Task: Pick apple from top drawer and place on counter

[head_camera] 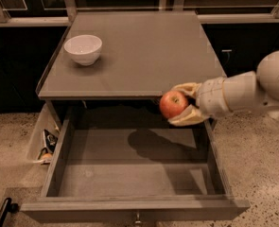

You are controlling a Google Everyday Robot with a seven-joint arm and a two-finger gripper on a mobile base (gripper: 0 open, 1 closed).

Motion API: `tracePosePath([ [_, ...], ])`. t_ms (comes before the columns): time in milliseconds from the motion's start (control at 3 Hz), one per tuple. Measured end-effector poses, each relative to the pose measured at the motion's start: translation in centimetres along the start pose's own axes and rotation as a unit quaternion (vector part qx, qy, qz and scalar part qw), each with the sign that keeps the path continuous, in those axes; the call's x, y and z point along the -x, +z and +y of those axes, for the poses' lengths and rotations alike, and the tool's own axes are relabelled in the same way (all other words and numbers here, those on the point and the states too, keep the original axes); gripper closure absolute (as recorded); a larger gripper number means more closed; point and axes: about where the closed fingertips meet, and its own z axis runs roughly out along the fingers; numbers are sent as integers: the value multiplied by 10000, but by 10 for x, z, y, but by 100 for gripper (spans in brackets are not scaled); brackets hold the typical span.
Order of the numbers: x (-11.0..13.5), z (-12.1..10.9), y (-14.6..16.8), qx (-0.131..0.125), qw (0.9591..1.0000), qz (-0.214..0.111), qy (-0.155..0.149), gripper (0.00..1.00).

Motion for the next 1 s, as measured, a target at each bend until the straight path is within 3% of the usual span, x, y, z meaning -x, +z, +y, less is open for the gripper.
tracePosePath([
  [333, 14, -76, -59, -488, 9987, 64, 139, 100],
  [1000, 17, -79, -63, -608, 9980, -27, 153, 100],
])
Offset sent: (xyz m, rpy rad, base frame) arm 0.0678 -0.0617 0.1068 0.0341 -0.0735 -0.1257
